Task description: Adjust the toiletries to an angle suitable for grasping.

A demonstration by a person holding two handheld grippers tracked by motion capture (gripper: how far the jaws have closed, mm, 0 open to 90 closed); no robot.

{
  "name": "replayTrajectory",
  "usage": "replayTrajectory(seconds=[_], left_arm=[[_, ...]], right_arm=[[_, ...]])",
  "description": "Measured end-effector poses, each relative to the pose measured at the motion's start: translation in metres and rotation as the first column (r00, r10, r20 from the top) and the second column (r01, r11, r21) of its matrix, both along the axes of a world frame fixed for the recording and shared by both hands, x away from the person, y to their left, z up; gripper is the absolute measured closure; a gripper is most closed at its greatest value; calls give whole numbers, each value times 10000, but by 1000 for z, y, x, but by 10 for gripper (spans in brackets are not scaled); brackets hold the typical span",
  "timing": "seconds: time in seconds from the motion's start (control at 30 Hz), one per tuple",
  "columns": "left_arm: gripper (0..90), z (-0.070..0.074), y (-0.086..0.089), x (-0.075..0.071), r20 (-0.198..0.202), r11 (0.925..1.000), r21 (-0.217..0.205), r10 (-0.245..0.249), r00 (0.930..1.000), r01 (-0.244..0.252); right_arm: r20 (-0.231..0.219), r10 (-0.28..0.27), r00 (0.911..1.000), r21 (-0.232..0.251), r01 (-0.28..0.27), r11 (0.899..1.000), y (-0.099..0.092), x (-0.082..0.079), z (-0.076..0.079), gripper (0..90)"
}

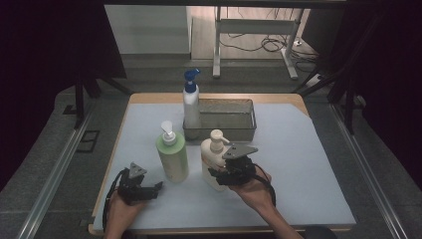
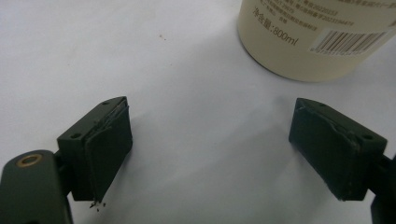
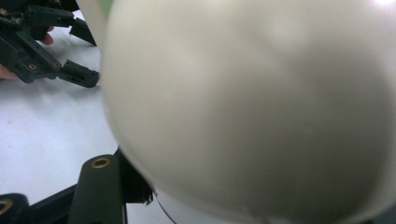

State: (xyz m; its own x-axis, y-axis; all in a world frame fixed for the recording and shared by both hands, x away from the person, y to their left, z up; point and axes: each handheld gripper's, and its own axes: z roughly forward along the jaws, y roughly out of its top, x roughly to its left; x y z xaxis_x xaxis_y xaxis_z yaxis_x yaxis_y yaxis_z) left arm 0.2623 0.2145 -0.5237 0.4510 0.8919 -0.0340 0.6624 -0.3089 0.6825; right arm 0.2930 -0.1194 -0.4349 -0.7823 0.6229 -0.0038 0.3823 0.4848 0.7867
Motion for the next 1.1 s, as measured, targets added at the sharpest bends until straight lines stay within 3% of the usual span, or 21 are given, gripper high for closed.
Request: replayTrajectory(seconds=[0.17,0.53,1.1], left_arm=[[133,0,0,0,1,10000,7,-4,10000,4],[133,0,0,0,-23,10000,10,-9,10000,9],[133,0,0,0,-2,10000,-17,9,10000,-9]], right_arm=[[-282,19,9996,63,-18,10000,-2,2,5,375],[-364,-167,9992,239,176,9996,-7,9,23,375],[-673,-652,9956,556,690,9961,-9,37,53,374]])
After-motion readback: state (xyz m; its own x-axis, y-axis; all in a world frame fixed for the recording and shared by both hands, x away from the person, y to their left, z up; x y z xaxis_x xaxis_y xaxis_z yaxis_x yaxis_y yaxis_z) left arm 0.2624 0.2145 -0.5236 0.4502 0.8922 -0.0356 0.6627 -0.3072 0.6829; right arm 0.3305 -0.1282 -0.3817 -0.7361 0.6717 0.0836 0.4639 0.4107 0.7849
